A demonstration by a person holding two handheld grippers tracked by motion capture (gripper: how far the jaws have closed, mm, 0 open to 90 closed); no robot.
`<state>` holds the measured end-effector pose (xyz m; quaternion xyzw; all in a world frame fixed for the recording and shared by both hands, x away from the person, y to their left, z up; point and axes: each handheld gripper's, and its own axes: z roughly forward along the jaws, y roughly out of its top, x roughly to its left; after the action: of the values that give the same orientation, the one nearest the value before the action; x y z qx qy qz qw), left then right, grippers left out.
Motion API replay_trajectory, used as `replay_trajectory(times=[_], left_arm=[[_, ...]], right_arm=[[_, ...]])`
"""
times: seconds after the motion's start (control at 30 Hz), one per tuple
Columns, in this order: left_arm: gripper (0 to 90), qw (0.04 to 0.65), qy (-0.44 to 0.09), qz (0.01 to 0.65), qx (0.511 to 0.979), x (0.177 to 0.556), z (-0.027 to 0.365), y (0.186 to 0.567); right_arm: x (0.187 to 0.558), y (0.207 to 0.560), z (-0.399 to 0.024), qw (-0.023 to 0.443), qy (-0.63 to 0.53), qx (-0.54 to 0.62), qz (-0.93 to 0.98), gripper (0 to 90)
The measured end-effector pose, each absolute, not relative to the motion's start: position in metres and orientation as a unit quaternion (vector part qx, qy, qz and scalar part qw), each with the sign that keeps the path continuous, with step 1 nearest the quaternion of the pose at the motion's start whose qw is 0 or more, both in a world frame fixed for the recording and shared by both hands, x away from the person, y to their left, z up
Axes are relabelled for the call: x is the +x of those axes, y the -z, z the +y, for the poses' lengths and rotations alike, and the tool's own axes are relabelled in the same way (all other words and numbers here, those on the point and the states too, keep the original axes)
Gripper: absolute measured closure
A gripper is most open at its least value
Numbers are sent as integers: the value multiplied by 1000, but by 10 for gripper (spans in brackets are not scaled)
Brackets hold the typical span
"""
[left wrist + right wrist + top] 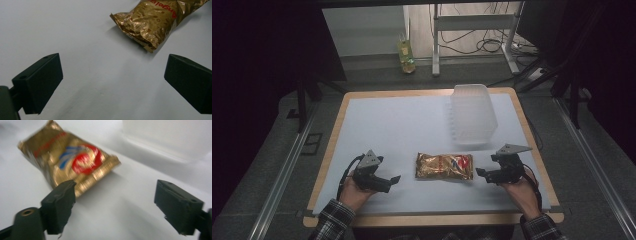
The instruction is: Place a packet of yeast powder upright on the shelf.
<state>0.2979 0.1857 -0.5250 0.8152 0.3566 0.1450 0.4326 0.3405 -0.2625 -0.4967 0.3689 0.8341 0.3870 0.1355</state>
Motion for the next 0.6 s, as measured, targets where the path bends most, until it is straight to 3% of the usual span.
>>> replay_trajectory(times=[0.17,0.6], left_arm=[[70,415,-148,349,827,298,182,528],[190,424,-143,343,826,299,182,527]], right_arm=[[341,500,-269,144,-394,350,837,70],[340,505,-270,157,-384,330,848,62]])
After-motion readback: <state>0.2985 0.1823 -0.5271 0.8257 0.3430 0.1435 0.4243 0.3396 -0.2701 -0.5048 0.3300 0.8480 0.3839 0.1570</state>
